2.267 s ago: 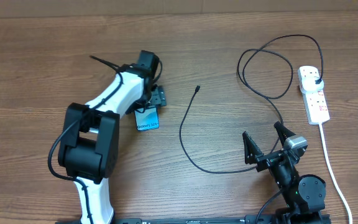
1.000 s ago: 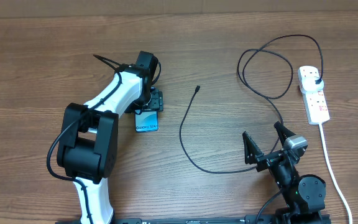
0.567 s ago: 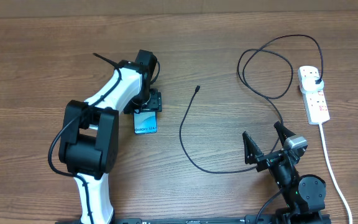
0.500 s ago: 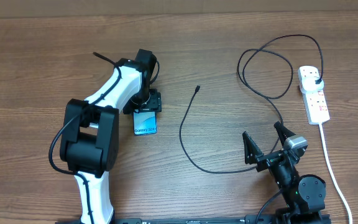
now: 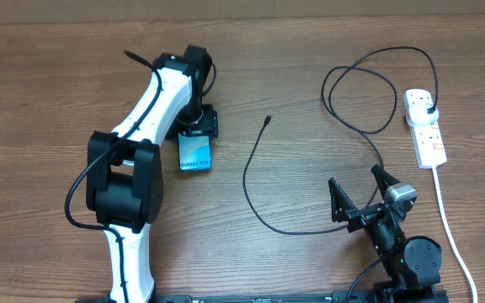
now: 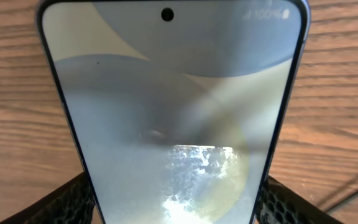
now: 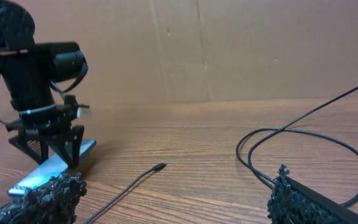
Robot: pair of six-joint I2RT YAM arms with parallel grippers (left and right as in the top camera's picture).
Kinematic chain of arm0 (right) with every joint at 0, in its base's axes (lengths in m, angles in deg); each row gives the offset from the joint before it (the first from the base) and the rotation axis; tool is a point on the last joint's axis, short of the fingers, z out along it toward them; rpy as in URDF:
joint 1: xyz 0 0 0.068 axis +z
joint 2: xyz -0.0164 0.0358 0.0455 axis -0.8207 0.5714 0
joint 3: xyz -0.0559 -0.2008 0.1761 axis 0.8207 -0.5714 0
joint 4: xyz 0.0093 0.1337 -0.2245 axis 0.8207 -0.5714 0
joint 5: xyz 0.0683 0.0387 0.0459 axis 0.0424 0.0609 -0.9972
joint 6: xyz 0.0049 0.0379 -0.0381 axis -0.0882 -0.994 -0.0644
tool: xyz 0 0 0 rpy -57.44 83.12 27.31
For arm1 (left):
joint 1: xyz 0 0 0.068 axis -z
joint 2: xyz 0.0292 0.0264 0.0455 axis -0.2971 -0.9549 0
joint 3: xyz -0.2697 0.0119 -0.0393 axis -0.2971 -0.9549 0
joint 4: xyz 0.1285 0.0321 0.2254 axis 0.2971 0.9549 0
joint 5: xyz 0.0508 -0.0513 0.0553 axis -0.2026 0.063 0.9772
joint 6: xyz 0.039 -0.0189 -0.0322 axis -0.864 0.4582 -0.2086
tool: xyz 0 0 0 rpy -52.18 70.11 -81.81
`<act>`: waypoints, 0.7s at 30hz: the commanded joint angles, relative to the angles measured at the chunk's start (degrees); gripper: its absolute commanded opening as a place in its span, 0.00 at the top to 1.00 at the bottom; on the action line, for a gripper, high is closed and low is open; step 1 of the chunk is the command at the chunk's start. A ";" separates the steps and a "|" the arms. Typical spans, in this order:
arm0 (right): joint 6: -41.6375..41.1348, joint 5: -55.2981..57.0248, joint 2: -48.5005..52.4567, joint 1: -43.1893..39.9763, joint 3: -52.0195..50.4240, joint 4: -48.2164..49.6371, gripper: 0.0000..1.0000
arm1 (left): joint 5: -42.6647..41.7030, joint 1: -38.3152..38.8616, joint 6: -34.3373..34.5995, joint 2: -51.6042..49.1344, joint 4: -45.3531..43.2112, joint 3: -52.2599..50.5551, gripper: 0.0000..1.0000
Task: Plug charger to phone and switch on socket
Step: 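Raise the phone upright with the left gripper toward the table center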
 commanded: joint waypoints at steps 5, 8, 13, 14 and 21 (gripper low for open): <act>-0.13 0.04 -0.61 -0.31 -0.63 0.35 0.00 | -8.15 -0.26 -1.07 -0.04 4.61 7.48 0.27; -0.13 0.04 -0.61 -0.31 -0.63 0.35 0.00 | -15.26 -0.26 -1.07 -0.04 5.97 8.76 0.27; -0.13 0.04 -0.61 -0.31 -0.63 0.35 0.00 | -28.39 -0.26 -1.07 -0.04 6.95 8.98 0.27; -0.13 0.04 -0.61 -0.31 -0.63 0.35 0.00 | -30.18 -0.26 -1.05 -0.04 6.95 8.98 0.27; -0.13 0.04 -0.61 -0.31 -0.63 0.35 0.00 | -37.40 -0.26 -1.05 -0.04 6.88 8.98 0.26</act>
